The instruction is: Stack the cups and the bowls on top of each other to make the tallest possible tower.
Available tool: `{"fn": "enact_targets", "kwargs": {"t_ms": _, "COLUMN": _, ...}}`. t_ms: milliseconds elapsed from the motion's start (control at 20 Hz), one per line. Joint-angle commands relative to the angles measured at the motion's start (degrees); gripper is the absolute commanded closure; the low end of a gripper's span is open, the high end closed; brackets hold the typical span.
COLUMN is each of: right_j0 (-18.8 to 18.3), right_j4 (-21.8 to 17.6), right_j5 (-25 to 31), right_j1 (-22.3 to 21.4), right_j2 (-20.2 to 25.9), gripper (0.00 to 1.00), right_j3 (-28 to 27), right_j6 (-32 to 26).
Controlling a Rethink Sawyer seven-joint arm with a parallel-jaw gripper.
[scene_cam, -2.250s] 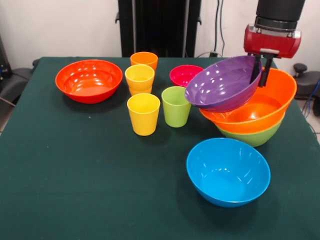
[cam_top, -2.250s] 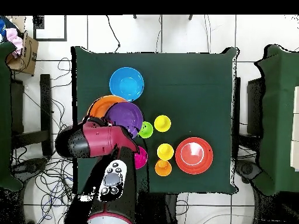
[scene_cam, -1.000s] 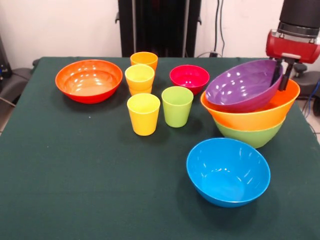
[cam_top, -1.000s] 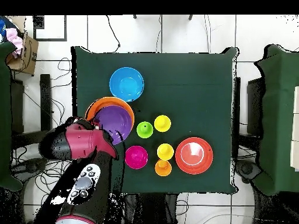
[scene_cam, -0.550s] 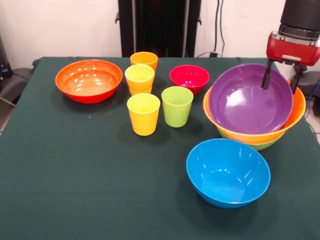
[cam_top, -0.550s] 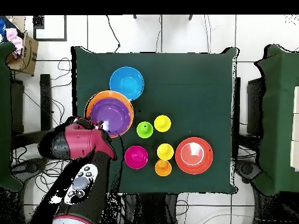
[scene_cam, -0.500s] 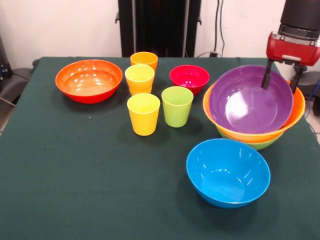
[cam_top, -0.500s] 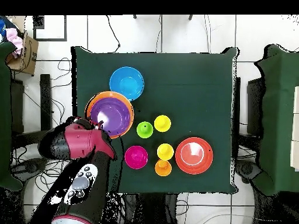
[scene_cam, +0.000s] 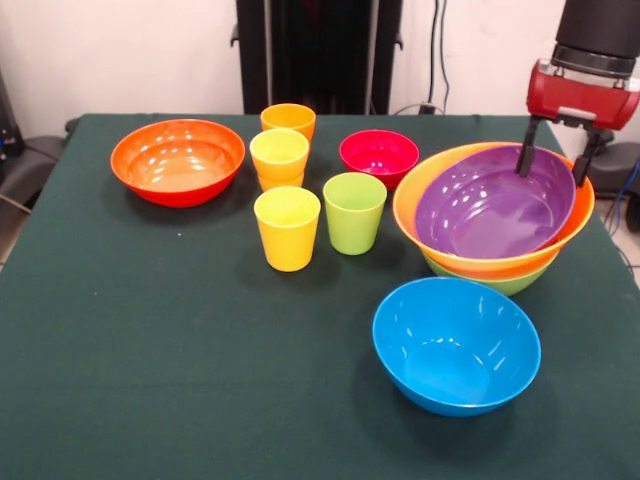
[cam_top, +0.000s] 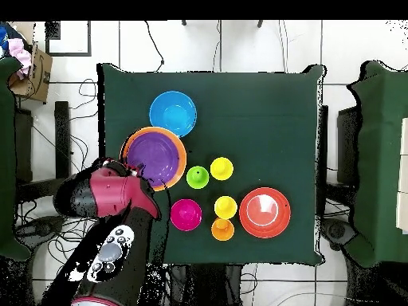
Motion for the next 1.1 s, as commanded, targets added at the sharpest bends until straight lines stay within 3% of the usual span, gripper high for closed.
{"fn": "enact_targets", "kwargs": {"t_ms": 50, "right_j0": -0.30, "right_j4": 1.68, "right_j5": -1.47, "right_j1": 0.12, "right_j2": 2.03, "gripper": 0.00, "right_j3": -2.24, "right_j6": 9.59}}
{"fn": "enact_targets", "kwargs": {"t_ms": 350, "right_j0": -0.46, "right_j4": 1.82, "right_j5": -0.26, "right_j1": -1.14, "right_j2": 2.52, "gripper": 0.00, "right_j3": -1.88, "right_j6": 9.36}}
{"fn": "enact_targets", "kwargs": {"t_ms": 650, "right_j0": -2.22, "right_j4": 2.82, "right_j5": -1.22, "right_j1": -3.31, "right_j2": 7.75, "gripper": 0.00, "right_j3": 0.37, "right_j6": 8.95}}
{"fn": "enact_targets", "kwargs": {"t_ms": 1100, "right_j0": -3.17, "right_j4": 2.88, "right_j5": 0.34, "right_j1": -5.60, "right_j2": 9.42, "gripper": 0.00, "right_j3": 1.38, "right_j6": 7.99}}
